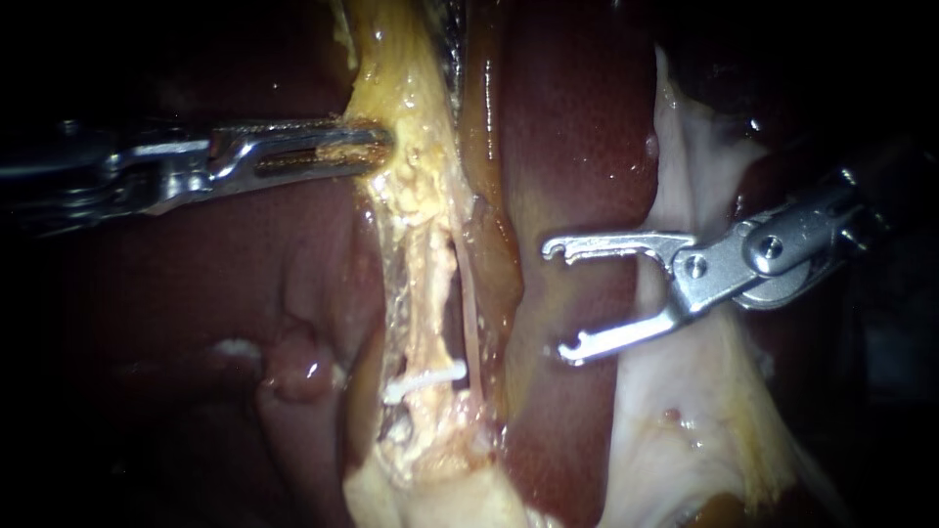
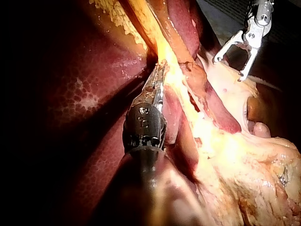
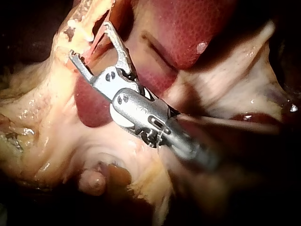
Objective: Going back first clip left tube
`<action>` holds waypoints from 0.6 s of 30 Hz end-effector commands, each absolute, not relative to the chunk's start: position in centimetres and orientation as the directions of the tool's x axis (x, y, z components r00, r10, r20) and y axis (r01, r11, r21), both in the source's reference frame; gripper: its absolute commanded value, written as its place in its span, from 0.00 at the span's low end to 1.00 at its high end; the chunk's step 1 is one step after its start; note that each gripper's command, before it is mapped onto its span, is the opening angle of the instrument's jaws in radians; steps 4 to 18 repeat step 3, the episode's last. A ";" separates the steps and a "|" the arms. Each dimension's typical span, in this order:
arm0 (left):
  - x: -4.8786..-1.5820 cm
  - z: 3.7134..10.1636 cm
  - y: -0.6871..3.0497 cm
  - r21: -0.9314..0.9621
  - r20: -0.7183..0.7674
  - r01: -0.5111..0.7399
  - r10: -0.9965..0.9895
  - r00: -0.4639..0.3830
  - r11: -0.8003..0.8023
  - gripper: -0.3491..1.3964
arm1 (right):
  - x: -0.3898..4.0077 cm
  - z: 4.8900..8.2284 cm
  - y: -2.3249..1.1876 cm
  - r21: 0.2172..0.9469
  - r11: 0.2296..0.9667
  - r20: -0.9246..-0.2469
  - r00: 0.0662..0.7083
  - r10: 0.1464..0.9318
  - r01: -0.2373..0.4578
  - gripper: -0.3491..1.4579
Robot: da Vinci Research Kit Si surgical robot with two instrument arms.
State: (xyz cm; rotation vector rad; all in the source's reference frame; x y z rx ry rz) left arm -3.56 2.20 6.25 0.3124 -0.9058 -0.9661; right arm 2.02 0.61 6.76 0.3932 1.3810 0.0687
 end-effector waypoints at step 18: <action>-3.56 6.25 2.20 0.599 0.522 0.573 -0.815 0.251 0.560 0.00 | 2.02 6.76 0.61 0.312 0.933 -0.941 0.196 0.277 0.179 0.52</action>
